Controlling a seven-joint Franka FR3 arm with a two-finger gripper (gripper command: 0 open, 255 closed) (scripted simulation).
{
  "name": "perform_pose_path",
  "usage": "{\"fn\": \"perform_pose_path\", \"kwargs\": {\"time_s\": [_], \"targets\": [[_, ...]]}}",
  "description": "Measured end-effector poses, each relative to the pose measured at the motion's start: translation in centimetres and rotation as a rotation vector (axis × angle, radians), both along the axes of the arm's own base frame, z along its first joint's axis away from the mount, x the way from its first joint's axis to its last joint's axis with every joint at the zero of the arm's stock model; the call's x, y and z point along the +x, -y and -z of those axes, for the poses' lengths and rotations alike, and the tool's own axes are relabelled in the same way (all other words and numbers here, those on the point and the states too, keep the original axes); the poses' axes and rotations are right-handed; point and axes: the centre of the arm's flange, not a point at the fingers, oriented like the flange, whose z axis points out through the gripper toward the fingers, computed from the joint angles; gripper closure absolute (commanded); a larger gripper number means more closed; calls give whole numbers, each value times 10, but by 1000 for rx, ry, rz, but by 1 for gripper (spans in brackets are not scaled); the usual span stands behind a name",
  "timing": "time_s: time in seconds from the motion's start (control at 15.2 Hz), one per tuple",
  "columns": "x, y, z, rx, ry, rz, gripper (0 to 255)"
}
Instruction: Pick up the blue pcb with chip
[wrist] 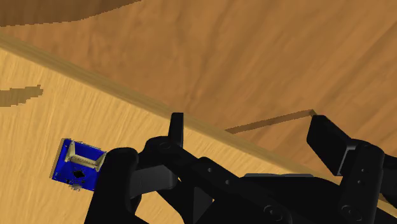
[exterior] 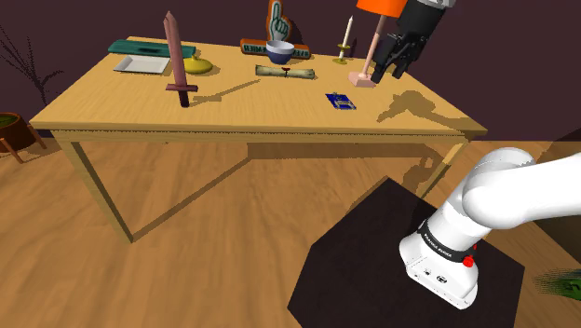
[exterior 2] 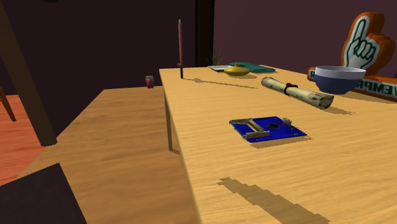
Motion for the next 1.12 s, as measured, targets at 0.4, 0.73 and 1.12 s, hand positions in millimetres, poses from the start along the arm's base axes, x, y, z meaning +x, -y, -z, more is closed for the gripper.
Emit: {"fn": "perform_pose_path", "kwargs": {"time_s": [0.4,0.73,1.12], "targets": [[36,19,28,-16,6,72,0],[80,43,64,-35,16,161,0],[131,89,106,-59,29,268,0]]}}
